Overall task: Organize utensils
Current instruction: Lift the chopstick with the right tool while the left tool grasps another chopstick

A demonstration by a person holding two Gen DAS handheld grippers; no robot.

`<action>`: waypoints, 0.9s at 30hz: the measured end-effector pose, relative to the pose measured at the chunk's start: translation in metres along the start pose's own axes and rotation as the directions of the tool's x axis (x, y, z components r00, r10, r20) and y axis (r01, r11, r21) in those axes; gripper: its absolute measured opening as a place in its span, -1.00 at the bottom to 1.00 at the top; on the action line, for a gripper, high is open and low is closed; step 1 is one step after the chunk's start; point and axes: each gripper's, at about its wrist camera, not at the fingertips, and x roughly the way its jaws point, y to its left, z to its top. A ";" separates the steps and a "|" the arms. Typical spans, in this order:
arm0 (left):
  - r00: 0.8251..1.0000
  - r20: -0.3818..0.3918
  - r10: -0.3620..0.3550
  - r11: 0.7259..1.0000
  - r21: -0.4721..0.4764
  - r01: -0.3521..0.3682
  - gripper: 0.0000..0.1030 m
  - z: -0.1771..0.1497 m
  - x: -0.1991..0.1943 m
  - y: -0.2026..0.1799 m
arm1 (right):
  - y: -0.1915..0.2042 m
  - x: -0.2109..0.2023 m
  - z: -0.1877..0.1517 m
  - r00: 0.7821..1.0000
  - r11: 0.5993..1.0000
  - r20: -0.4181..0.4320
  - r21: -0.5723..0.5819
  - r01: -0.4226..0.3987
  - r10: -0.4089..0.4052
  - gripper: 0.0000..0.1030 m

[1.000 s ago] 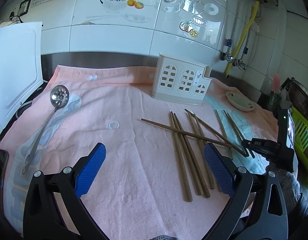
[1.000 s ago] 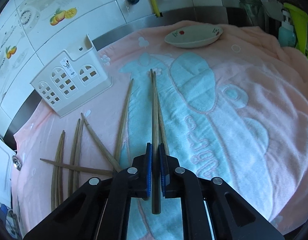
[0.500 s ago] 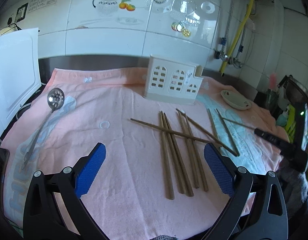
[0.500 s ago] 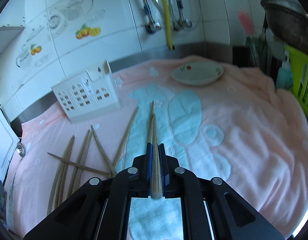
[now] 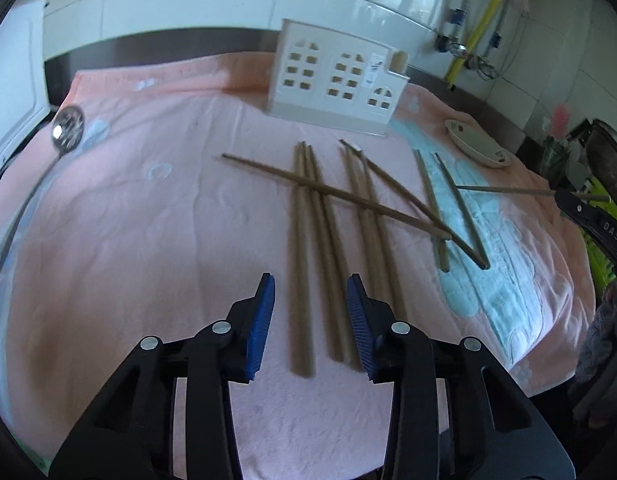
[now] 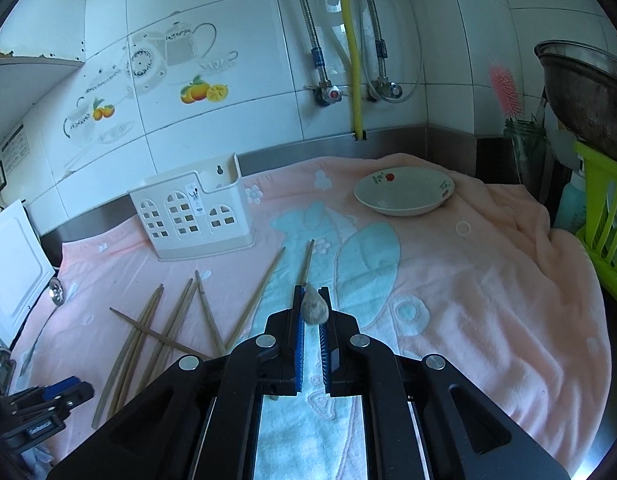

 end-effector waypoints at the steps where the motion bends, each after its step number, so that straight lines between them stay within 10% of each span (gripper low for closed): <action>1: 1.000 0.000 0.006 1.000 0.024 -0.006 -0.27 0.001 0.001 -0.005 | 0.000 0.000 0.001 1.000 1.000 0.001 -0.003 -0.003 0.003 -0.87; 6: 1.000 -0.007 -0.014 0.993 0.121 0.014 -0.32 0.012 0.011 -0.032 | -0.002 0.001 0.003 1.000 1.000 0.002 -0.007 -0.015 0.015 -0.87; 20: 0.997 -0.021 0.069 0.997 0.017 -0.069 -0.33 0.000 0.013 -0.011 | -0.004 0.004 0.006 0.999 0.999 0.008 -0.021 -0.038 0.039 -0.87; 27: 0.997 -0.037 0.070 0.998 0.005 -0.069 -0.65 -0.001 0.019 -0.007 | -0.006 0.003 0.006 0.999 0.999 0.009 -0.014 -0.045 0.045 -0.87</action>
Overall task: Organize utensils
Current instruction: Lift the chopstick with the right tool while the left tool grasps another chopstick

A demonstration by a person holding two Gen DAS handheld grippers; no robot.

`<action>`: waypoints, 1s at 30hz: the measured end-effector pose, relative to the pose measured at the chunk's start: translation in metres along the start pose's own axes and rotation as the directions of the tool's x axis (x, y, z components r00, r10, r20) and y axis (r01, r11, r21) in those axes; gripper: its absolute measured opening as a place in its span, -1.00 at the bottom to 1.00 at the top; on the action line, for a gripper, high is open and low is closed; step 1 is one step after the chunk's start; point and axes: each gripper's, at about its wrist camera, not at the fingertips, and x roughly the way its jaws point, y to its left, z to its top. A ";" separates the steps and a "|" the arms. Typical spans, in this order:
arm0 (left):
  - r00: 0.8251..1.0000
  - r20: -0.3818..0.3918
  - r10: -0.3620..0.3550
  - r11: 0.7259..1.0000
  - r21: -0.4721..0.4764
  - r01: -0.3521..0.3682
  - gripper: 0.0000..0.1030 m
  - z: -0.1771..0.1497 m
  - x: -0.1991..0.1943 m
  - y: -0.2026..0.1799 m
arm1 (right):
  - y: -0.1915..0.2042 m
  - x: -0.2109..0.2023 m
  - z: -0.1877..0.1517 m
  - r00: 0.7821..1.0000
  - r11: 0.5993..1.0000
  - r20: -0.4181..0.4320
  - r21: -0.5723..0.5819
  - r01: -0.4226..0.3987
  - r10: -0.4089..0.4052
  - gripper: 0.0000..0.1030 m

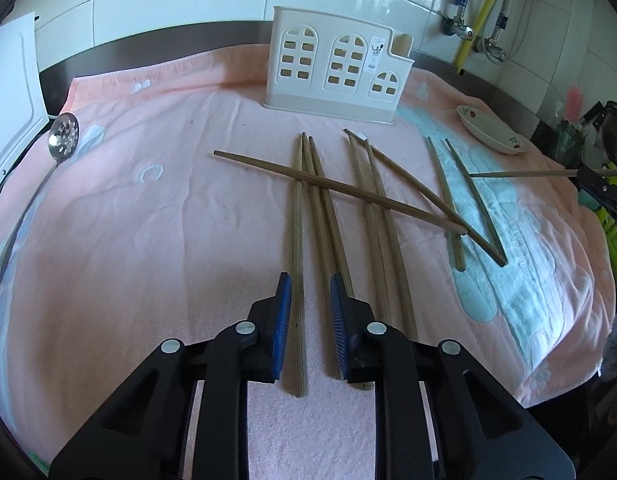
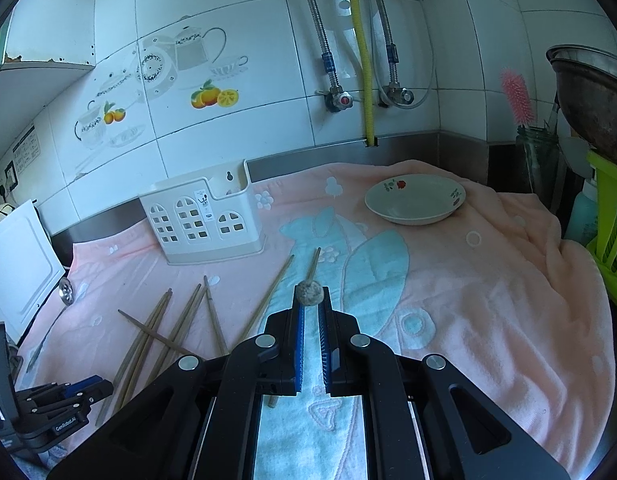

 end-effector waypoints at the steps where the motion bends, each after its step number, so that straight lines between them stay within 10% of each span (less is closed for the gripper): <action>1: 1.000 -0.004 0.006 1.000 -0.005 -0.006 -0.65 0.000 0.000 0.000 | 0.000 0.000 0.000 1.000 1.000 -0.002 0.004 -0.003 0.003 -0.87; 11: 0.998 0.031 -0.061 0.985 0.166 0.055 -0.65 0.018 -0.001 -0.044 | 0.000 0.001 0.002 1.000 1.000 -0.003 -0.003 -0.012 0.012 -0.87; 30: 0.999 0.028 0.039 0.999 -0.022 -0.038 -0.63 0.000 -0.011 0.008 | 0.007 -0.011 0.017 0.999 0.999 0.040 -0.054 -0.008 0.010 -0.87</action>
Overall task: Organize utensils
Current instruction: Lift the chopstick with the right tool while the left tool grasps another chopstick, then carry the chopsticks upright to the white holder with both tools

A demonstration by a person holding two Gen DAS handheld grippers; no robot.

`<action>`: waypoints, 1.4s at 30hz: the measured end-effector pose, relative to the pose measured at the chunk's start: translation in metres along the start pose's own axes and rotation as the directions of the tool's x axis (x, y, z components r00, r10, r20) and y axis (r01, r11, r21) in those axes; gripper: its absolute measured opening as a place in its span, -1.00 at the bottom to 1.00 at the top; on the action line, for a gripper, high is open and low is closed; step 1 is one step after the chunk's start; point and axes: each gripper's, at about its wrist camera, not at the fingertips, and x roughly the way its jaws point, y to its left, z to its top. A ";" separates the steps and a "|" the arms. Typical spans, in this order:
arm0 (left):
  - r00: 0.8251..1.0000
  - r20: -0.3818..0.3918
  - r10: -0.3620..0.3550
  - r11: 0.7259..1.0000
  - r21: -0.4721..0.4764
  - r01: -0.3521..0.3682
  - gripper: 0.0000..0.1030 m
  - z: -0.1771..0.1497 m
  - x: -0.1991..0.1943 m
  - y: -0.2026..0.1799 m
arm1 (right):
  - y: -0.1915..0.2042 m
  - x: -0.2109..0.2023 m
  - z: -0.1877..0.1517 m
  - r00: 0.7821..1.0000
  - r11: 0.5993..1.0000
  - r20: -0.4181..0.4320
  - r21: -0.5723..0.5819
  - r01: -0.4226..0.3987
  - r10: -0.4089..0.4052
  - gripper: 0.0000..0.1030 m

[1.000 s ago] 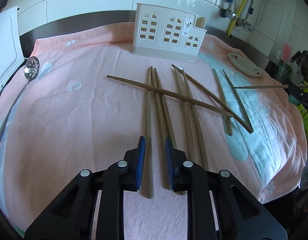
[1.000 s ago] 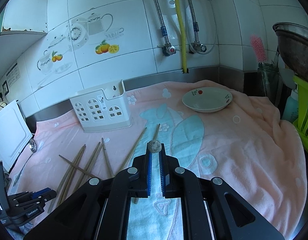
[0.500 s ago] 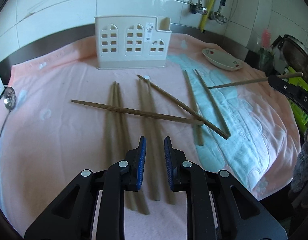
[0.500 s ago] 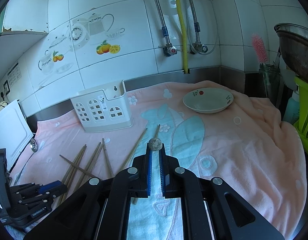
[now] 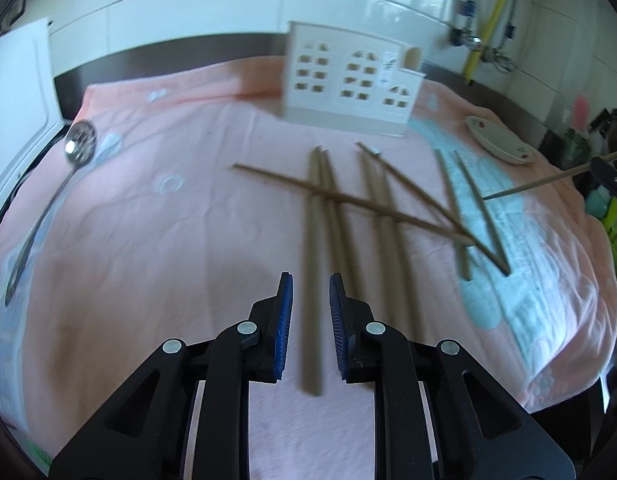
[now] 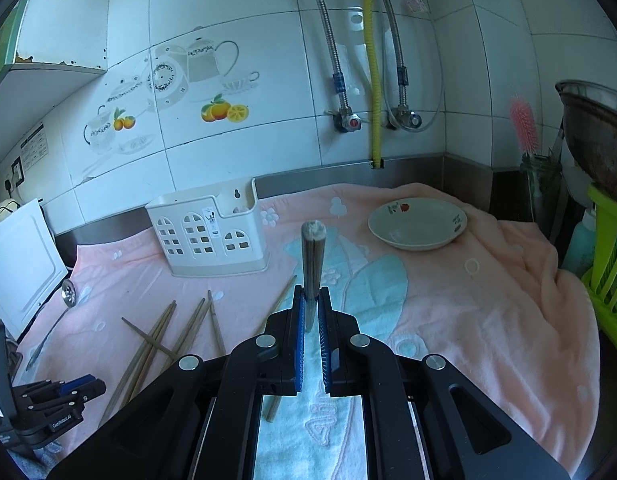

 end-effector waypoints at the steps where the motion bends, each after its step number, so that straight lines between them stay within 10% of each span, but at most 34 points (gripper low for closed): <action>1: 1.000 -0.006 0.003 1.000 -0.006 -0.003 -0.63 -0.001 0.001 0.003 | 0.001 -0.001 0.001 1.000 1.000 0.002 -0.004 0.001 0.000 -0.87; 25: 0.997 -0.078 0.008 0.998 0.068 -0.003 -0.88 -0.003 0.021 -0.007 | 0.009 -0.004 0.002 1.000 1.000 -0.004 -0.025 -0.006 0.006 -0.87; 42: 0.990 0.132 -0.045 0.991 0.130 0.028 -0.89 0.046 -0.070 -0.004 | 0.026 -0.027 0.031 0.997 0.994 0.030 -0.086 -0.072 0.075 -0.87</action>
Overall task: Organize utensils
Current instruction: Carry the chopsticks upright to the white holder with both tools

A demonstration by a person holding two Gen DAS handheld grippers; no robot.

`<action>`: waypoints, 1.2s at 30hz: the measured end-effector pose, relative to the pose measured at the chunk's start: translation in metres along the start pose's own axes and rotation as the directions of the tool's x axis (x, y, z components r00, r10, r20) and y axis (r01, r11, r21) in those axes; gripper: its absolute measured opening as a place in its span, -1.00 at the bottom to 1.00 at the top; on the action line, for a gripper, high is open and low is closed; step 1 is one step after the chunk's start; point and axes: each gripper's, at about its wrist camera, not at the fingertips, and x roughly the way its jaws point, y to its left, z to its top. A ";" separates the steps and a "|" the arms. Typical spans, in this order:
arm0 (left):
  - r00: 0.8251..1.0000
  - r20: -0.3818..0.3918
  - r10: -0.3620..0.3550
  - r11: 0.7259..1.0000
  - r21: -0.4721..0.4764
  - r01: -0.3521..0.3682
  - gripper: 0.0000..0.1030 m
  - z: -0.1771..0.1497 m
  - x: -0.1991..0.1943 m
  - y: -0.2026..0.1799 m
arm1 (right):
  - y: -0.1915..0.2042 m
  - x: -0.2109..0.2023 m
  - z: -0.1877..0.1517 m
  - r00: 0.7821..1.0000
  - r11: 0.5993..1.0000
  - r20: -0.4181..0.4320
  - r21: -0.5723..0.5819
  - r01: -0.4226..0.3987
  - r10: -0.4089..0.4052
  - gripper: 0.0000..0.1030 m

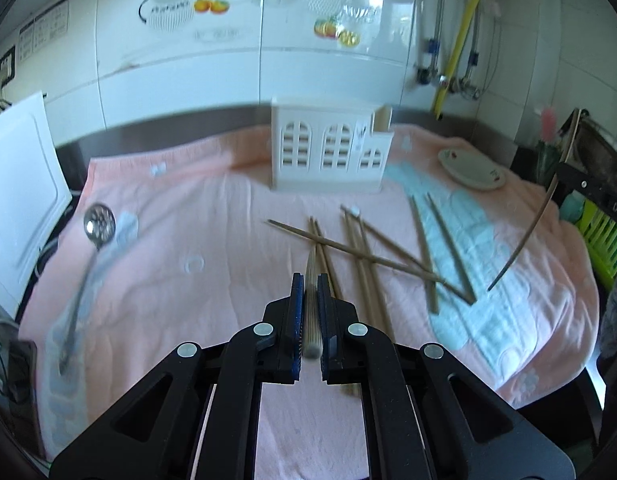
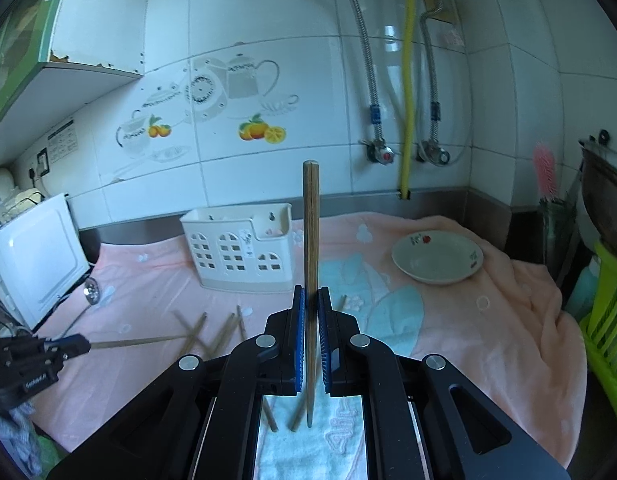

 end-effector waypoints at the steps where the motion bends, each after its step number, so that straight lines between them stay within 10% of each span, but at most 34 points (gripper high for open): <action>1: 1.000 0.009 -0.002 1.000 0.004 0.002 -0.89 0.004 -0.003 0.000 | 0.001 0.000 0.003 1.000 1.000 -0.003 -0.005 -0.010 0.010 -0.87; 19: 0.999 0.033 -0.023 0.992 0.128 0.018 -0.90 0.081 0.004 -0.006 | 0.008 0.041 0.096 0.973 0.978 -0.106 -0.031 -0.208 0.204 -0.87; 36: 0.986 0.152 -0.063 0.989 0.145 0.041 -0.90 0.190 0.004 -0.001 | 0.038 0.129 0.170 0.987 0.985 -0.079 -0.098 -0.144 0.137 -0.87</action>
